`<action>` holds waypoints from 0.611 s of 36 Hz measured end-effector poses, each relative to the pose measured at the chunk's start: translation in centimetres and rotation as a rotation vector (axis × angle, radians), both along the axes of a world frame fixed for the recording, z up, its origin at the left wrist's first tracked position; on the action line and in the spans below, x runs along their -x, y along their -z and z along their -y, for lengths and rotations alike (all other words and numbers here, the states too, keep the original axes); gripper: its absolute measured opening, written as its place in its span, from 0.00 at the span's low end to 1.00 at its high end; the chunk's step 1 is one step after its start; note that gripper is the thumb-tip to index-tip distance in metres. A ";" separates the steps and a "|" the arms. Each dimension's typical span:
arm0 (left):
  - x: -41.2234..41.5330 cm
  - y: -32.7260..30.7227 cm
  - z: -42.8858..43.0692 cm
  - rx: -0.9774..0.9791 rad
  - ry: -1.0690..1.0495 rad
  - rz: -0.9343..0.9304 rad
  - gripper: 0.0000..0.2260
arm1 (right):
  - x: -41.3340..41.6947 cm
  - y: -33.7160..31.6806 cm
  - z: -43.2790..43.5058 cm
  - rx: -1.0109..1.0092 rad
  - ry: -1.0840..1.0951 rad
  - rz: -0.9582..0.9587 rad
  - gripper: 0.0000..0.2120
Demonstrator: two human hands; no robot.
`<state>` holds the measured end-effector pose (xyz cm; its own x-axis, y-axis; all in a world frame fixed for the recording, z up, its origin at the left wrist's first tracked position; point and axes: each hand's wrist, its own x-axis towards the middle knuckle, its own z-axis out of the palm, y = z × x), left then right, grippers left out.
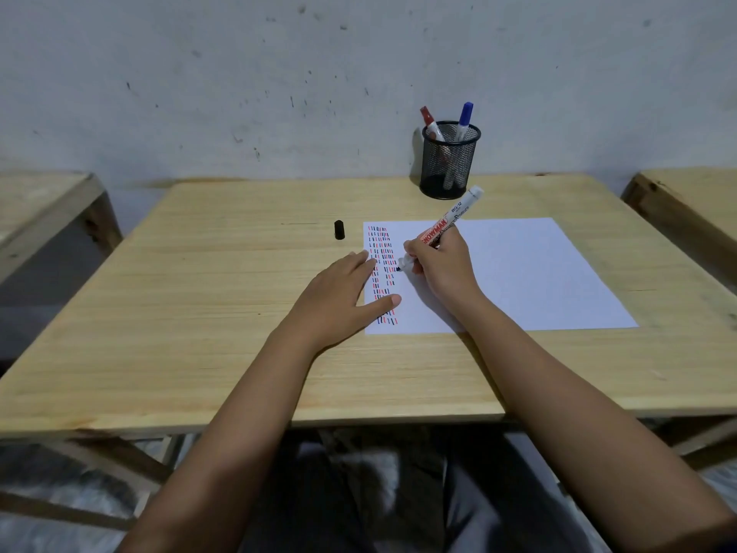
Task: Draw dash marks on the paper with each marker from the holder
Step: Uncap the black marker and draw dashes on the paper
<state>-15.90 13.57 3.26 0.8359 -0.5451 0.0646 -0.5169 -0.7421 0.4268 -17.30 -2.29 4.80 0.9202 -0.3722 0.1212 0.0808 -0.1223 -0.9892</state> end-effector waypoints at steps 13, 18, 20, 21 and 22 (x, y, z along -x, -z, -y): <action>-0.3 0.5 -0.2 0.112 -0.007 0.010 0.30 | 0.3 -0.3 0.7 -0.348 0.063 0.042 0.05; -2.0 -0.5 -0.1 0.420 -0.217 0.137 0.24 | 0.0 -0.3 1.2 -0.540 0.102 0.094 0.05; -3.2 -1.1 0.1 0.406 -0.265 0.174 0.26 | 0.0 -0.3 1.3 -0.583 0.111 0.109 0.06; -3.8 -1.4 0.2 0.373 -0.275 0.158 0.26 | 0.0 -0.3 1.4 -0.599 0.116 0.112 0.06; -4.5 -1.5 0.4 0.335 -0.281 0.129 0.26 | 0.0 -0.3 1.4 -0.611 0.117 0.114 0.06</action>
<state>-11.44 13.15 4.80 0.9219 -0.2297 0.3119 -0.3799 -0.6931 0.6126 -17.31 -3.69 5.14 0.8629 -0.5029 -0.0503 0.2100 0.4472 -0.8694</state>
